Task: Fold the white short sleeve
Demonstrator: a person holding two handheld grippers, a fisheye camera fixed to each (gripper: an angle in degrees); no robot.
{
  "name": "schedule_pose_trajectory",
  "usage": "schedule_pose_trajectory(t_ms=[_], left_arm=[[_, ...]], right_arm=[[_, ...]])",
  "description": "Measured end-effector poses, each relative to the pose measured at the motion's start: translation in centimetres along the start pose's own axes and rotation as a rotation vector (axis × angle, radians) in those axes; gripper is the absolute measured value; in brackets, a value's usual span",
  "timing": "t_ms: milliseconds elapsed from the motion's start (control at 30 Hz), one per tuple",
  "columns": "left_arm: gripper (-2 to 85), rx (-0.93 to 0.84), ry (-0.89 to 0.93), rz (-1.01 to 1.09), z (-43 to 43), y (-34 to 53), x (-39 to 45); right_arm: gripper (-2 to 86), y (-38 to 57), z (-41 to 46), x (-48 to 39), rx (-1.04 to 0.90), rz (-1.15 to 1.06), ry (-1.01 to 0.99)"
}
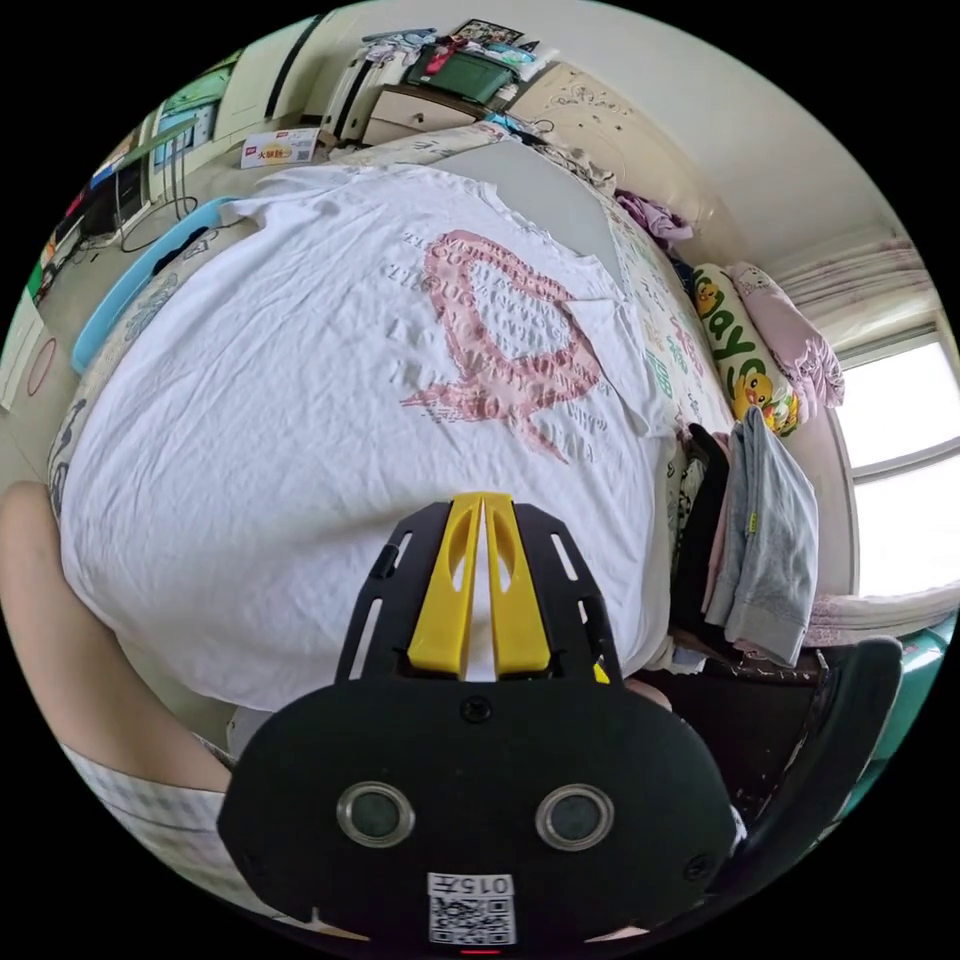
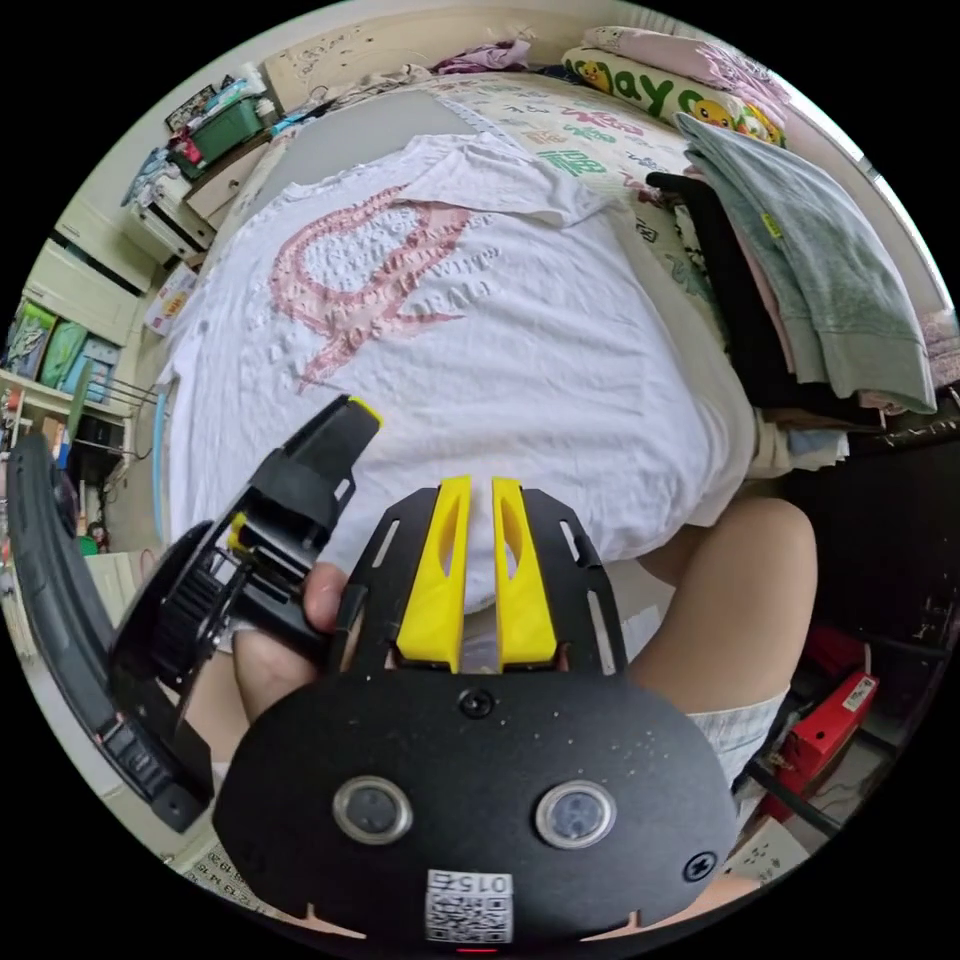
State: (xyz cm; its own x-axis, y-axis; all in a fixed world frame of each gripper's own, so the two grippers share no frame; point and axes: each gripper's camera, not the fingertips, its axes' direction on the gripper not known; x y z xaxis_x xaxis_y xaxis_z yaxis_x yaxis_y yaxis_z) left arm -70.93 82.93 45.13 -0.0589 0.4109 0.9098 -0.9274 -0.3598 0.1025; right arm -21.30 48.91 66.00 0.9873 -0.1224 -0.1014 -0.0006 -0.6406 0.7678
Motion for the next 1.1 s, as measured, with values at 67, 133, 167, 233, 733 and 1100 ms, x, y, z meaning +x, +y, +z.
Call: schedule_pose_trajectory(t_ms=[67,133,167,233,733,1100], left_arm=[[-0.7,-0.057,0.054,0.013,1.0,0.4,-0.7],[-0.7,-0.081,0.056,-0.005,1.7,0.7,-1.4],[-0.7,-0.081,0.062,-0.002,1.9,1.0,-1.7],[-0.7,-0.106,0.104,-0.008,2.4,1.4,-2.2],[-0.9,-0.134,0.229,-0.111,6.5,4.9,-7.1],[-0.9,-0.129,0.243,-0.147,8.7,7.1,-7.4]], right_arm=[[5.6,0.2,0.7,-1.2,-0.023,-0.006,0.062],[6.2,0.5,0.9,-1.9,-0.013,-0.025,0.079],[7.0,0.7,0.9,-2.4,-0.009,-0.033,0.101],[8.3,1.1,1.0,-2.9,0.018,-0.02,0.137],[4.2,4.7,1.7,-6.7,0.101,-0.105,0.105],[3.1,6.5,2.1,-7.6,0.115,-0.182,0.072]])
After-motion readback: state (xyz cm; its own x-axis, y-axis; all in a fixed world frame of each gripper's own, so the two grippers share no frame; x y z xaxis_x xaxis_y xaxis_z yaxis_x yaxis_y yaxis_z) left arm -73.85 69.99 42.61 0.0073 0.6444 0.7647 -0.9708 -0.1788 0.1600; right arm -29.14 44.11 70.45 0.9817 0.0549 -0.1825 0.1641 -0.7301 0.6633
